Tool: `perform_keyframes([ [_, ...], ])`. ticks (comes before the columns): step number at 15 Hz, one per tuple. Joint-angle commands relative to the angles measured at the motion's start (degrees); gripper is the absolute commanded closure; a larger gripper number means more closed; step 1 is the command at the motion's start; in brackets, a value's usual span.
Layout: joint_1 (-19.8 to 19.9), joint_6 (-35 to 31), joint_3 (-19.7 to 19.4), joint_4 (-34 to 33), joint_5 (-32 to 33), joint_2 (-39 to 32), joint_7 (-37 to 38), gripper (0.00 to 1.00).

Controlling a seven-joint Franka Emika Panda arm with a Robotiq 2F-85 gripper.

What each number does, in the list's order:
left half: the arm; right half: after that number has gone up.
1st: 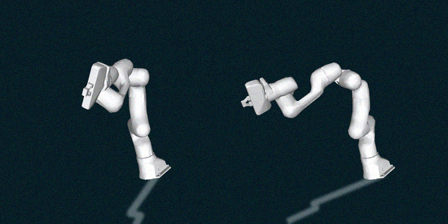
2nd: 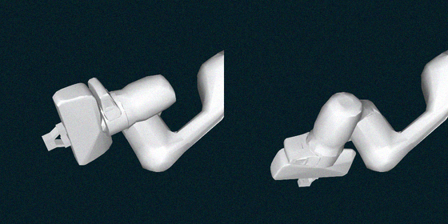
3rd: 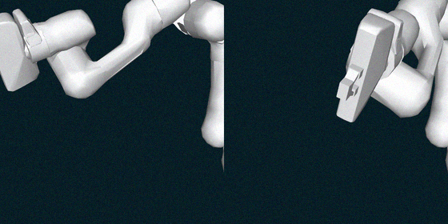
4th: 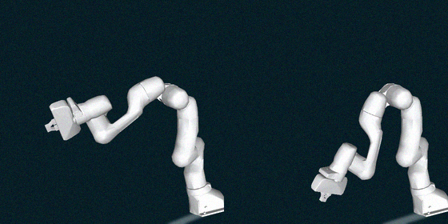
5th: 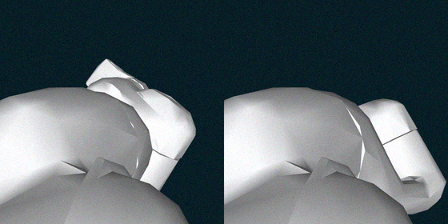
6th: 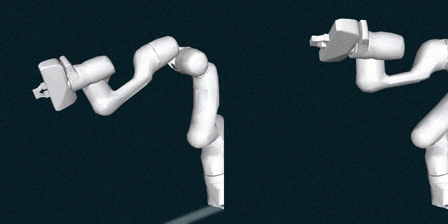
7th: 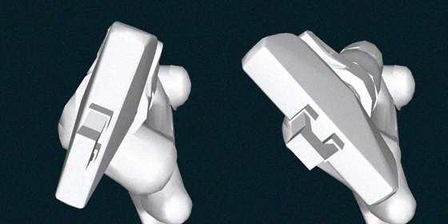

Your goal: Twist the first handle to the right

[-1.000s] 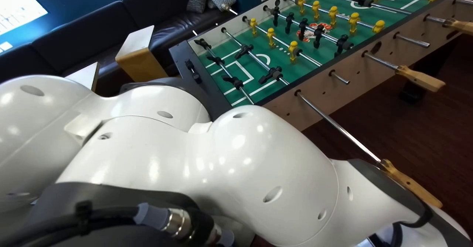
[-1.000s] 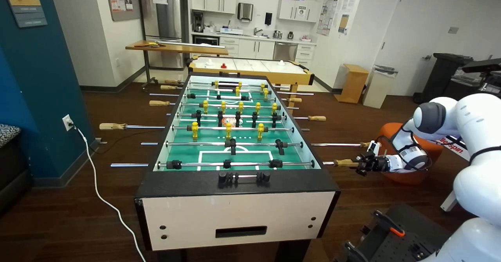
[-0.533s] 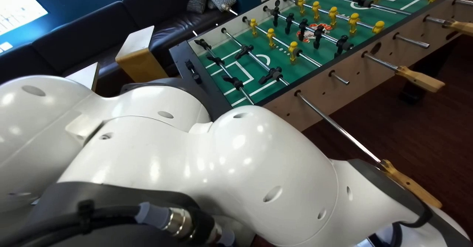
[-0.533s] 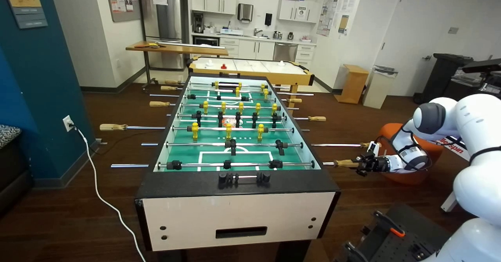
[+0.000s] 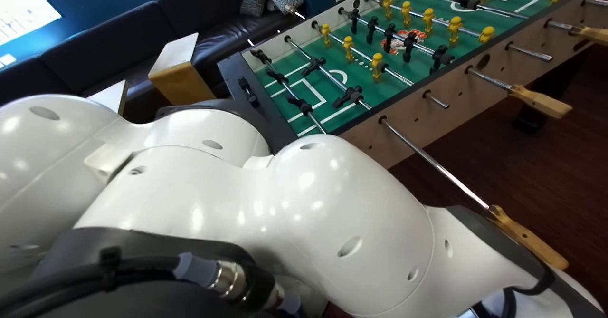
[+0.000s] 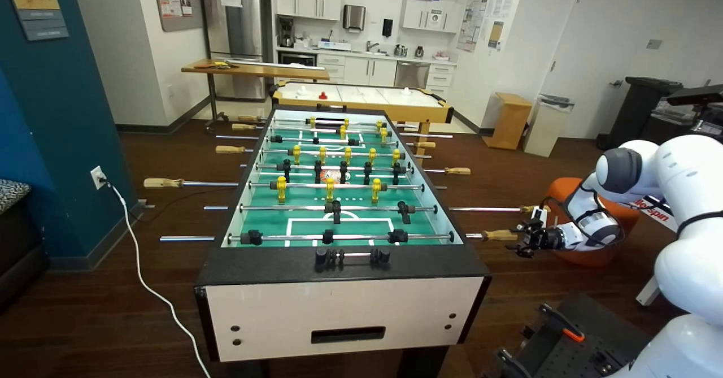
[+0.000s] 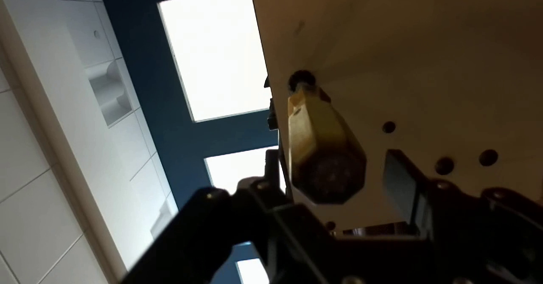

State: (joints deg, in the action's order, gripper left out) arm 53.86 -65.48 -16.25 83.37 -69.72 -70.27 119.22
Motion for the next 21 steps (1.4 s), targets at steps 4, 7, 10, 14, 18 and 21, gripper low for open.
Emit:
perform_keyframes([
  [4, -2.9, -3.4, -4.5, 7.0, 0.1, 5.7, 0.2, 0.0],
  [7, -4.3, -3.7, -6.8, 10.3, 2.0, 8.8, -0.3, 0.0],
  [10, -6.3, -3.3, -9.4, 14.5, 5.7, 13.1, -0.8, 0.0],
  [14, -9.4, -3.2, -11.8, 20.0, 10.0, 19.6, -1.5, 0.0],
  [18, -13.4, -2.9, -13.1, 25.3, 14.3, 26.4, -1.7, 0.0],
  [21, -17.7, -3.8, -13.6, 30.8, 17.8, 32.3, -2.6, 0.0],
])
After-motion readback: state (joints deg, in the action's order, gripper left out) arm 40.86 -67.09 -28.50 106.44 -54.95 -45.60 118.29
